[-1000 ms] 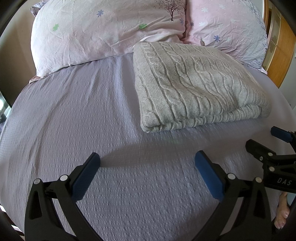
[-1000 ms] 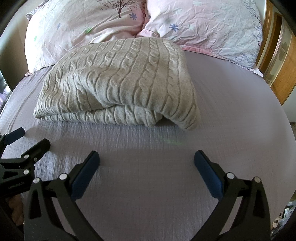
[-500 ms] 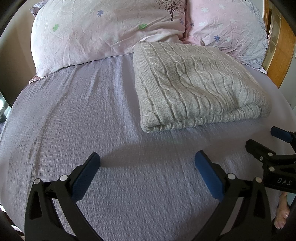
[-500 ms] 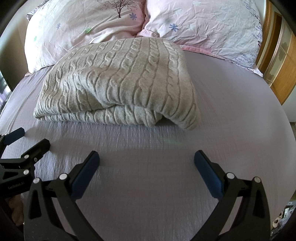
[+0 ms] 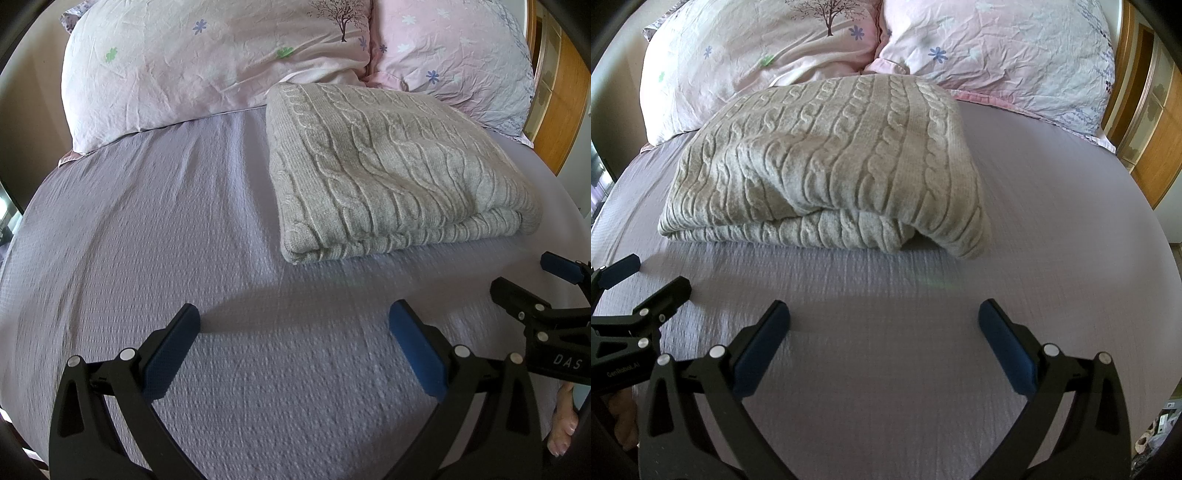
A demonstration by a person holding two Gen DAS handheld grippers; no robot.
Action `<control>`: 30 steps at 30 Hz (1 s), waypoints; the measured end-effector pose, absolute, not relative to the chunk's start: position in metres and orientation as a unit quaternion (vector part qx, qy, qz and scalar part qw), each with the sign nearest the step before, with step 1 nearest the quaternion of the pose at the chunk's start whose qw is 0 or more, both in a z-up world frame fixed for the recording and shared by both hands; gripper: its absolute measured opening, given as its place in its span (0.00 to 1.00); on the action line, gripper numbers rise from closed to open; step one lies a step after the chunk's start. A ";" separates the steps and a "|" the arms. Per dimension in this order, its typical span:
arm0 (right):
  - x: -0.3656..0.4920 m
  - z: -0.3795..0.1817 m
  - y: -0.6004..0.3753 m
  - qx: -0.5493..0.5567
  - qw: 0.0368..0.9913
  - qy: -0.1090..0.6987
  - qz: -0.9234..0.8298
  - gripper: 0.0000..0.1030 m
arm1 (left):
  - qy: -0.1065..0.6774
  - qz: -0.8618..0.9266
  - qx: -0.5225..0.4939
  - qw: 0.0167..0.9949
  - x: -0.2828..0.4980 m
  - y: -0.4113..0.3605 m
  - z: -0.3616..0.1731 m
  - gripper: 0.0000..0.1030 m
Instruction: Fold small clothes
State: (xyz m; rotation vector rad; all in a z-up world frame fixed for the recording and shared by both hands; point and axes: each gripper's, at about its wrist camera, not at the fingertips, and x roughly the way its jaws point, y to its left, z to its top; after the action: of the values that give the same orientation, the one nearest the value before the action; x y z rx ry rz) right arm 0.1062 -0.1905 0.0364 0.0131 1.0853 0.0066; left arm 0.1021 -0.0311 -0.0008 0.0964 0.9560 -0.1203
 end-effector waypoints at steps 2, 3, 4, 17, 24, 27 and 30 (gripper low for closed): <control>0.106 0.036 -0.190 0.006 0.856 0.516 0.003 0.98 | 0.460 -0.058 0.046 0.885 0.102 -0.031 -0.001 0.99; 0.106 0.036 -0.190 0.006 0.856 0.516 0.003 0.98 | 0.460 -0.058 0.046 0.885 0.102 -0.031 -0.001 0.99; 0.106 0.036 -0.190 0.006 0.856 0.516 0.003 0.98 | 0.460 -0.058 0.046 0.885 0.102 -0.031 -0.001 0.99; 0.106 0.036 -0.190 0.006 0.856 0.516 0.003 0.98 | 0.459 -0.058 0.047 0.885 0.102 -0.031 0.000 0.99; 0.106 0.036 -0.190 0.006 0.856 0.516 0.003 0.98 | 0.459 -0.059 0.047 0.885 0.105 -0.033 -0.001 0.99; 0.106 0.036 -0.190 0.006 0.856 0.516 0.003 0.98 | 0.458 -0.059 0.048 0.886 0.106 -0.035 0.000 0.99; 0.106 0.036 -0.190 0.006 0.856 0.516 0.003 0.98 | 0.458 -0.059 0.047 0.886 0.105 -0.035 0.000 0.99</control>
State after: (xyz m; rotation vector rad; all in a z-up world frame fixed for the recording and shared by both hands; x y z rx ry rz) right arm 0.1063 -0.1903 0.0364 0.0132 1.0852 0.0068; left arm 0.1055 -0.0349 -0.0003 0.0983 0.9536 -0.1226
